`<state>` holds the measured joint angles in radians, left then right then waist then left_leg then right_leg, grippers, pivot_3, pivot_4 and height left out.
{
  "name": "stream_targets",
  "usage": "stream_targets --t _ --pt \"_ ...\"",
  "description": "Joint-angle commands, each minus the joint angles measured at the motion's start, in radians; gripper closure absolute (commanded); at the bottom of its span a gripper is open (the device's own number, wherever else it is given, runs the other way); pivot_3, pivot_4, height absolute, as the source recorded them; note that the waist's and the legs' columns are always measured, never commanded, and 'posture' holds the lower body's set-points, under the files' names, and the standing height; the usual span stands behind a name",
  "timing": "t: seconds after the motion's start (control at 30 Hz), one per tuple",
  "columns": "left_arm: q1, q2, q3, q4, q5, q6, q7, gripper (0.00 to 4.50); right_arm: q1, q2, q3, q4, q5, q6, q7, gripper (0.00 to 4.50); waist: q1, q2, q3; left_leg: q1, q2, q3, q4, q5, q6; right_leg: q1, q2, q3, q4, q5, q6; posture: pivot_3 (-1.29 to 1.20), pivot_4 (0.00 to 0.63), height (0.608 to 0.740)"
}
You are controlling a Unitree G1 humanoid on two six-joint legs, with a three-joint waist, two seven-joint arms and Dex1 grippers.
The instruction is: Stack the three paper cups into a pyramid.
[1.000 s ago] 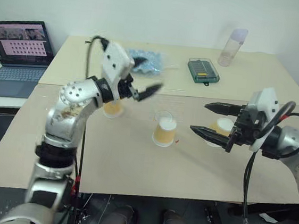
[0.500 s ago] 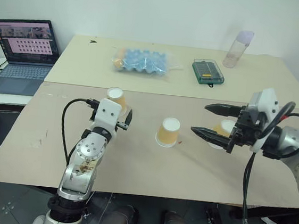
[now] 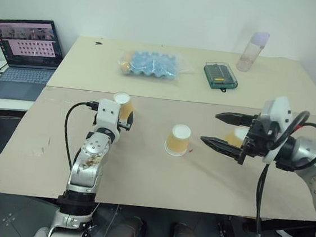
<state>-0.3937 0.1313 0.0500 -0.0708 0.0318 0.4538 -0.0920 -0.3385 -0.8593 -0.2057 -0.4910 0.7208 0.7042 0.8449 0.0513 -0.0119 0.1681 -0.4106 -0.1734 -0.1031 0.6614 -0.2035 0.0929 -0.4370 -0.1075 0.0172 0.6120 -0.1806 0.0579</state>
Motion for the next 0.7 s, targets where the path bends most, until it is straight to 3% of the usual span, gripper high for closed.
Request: stream_targets --t 0.03,0.4,0.7 --pt "-0.05 0.009 0.003 0.044 -0.014 -0.06 -0.011 0.05 -0.002 -0.006 -0.039 -0.035 0.014 -0.014 -0.008 0.0 -0.001 0.0 0.0 0.0 0.0 0.0 0.0 0.0 0.0 0.0 0.0 0.0 0.0 0.0 0.0 0.0 0.15 0.74" --pt "-0.225 0.006 0.064 0.247 -0.061 -0.123 0.02 0.05 0.015 -0.004 -0.036 -0.053 0.016 -0.01 -0.027 0.0 -0.003 0.0 0.0 -0.001 0.0 0.0 0.0 0.0 0.0 0.0 0.0 0.0 0.0 0.0 0.0 0.0 0.15 0.74" --pt "-0.242 0.017 0.064 0.295 -0.077 -0.128 0.009 0.05 0.016 -0.007 -0.038 -0.056 0.021 -0.009 -0.033 0.0 -0.007 0.0 0.0 -0.001 0.0 0.0 0.0 0.001 -0.002 0.0 0.0 0.0 0.0 0.0 0.0 0.0 0.15 0.74"
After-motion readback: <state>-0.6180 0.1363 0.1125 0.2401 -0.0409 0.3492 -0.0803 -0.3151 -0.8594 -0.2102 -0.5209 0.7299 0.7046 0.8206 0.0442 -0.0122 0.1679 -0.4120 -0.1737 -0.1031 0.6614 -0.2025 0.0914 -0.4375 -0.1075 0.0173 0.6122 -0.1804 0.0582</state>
